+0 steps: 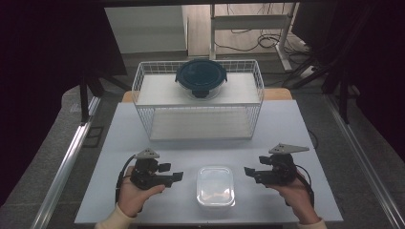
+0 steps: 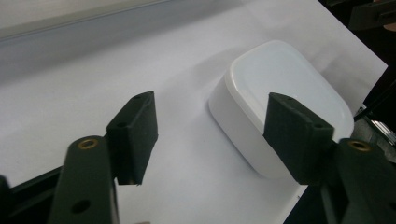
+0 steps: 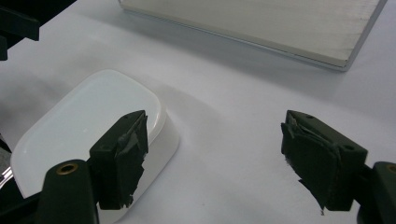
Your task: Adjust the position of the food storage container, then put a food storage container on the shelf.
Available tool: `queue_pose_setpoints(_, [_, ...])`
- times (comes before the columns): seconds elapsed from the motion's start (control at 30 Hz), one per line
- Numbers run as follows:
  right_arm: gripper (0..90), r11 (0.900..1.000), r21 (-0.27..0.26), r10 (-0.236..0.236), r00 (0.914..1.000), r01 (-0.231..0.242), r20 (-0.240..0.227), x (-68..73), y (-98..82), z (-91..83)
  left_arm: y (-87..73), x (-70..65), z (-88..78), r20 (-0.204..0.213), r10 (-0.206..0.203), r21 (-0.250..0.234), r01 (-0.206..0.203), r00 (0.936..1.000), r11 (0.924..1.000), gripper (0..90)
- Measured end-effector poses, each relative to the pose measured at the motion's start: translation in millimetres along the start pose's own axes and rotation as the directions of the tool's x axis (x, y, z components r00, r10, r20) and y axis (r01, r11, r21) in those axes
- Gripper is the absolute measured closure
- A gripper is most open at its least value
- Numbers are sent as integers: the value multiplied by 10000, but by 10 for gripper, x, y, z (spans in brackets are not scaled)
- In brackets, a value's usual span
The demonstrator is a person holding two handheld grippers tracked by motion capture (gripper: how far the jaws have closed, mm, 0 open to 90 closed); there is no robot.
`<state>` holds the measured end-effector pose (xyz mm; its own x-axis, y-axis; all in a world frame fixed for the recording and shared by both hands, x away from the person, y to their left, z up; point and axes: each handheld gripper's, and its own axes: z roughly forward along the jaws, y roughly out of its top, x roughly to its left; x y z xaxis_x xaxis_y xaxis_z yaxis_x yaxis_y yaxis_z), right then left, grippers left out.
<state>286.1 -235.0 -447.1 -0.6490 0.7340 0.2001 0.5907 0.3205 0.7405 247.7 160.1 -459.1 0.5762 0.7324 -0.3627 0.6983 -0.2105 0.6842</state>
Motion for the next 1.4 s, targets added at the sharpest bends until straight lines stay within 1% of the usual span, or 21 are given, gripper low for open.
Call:
queue_pose_setpoints(0.1, [227, 10000, 9, 15, 10000, -15, -4, -2, -2, -2, -8, 1, 17, 77, -29, 70, 29, 10000, 10000, 319])
queue_pose_setpoints(0.27, [227, 10000, -12, 28, 10000, -28, -20, 2, -2, -7, -6, -2, 19, 116, -22, 65, 21, 9999, 10000, 308])
queue_pose_setpoints(0.5, [227, 10000, 0, 22, 10000, -22, -11, 6, -1, -10, -13, 23, 30, 178, -160, 85, 158, 9997, 9998, 298])
queue_pose_setpoints(0.67, [227, 10000, -79, -14, 10000, 14, -49, 16, 6, -20, -7, 10, 27, 196, -165, 40, 165, 9997, 9999, 291])
queue_pose_setpoints(0.73, [227, 9999, -145, 50, 9999, -51, -118, 31, 10, -33, -5, 9, 26, 207, -175, 24, 174, 9996, 9998, 289])
queue_pose_setpoints(0.93, [222, 9993, -197, 320, 9989, -327, -353, 52, 10, -48, -11, 22, 41, 395, -373, -6, 374, 9985, 9993, 285])
queue_pose_setpoints(1.0, [216, 9980, -271, 559, 9965, -577, -621, 73, 2, -51, -14, 26, 49, 479, -477, -24, 479, 9977, 9988, 284])
queue_pose_setpoints(1.1, [217, 9966, -305, 728, 9924, -762, -987, 100, -18, -50, -27, 47, 75, 750, -792, -52, 798, 9940, 9968, 281])
queue_pose_setpoints(1.13, [217, 9966, -305, 728, 9924, -762, -987, 100, -18, -50, -27, 47, 75, 750, -792, -52, 798, 9940, 9968, 281])
queue_pose_setpoints(1.17, [217, 9961, -313, 787, 9917, -823, -1017, 114, -27, -45, -37, 53, 91, 823, -936, -42, 942, 9922, 9955, 281])
queue_pose_setpoints(1.23, [222, 9947, -273, 955, 9898, -989, -1058, 158, -61, -30, -56, 55, 134, 897, -1072, 62, 1071, 9902, 9942, 276])
queue_pose_setpoints(1.27, [222, 9947, -273, 955, 9898, -989, -1058, 158, -61, -30, -56, 55, 134, 897, -1072, 62, 1071, 9902, 9942, 276])
queue_pose_setpoints(1.3, [228, 9908, -319, 1259, 9831, -1313, -1329, 176, -85, -24, -64, 53, 156, 925, -1182, 97, 1178, 9887, 9930, 276])
queue_pose_setpoints(1.33, [228, 9908, -319, 1259, 9831, -1313, -1329, 176, -85, -24, -64, 53, 156, 925, -1182, 97, 1178, 9887, 9930, 275])
queue_pose_setpoints(1.37, [239, 9866, -281, 1547, 9754, -1609, -1570, 190, -106, -13, -65, 54, 181, 1049, -1261, 129, 1255, 9865, 9920, 274])
queue_pose_setpoints(1.4, [239, 9866, -281, 1547, 9754, -1609, -1570, 190, -106, -13, -65, 54, 181, 1049, -1261, 129, 1255, 9865, 9920, 274])
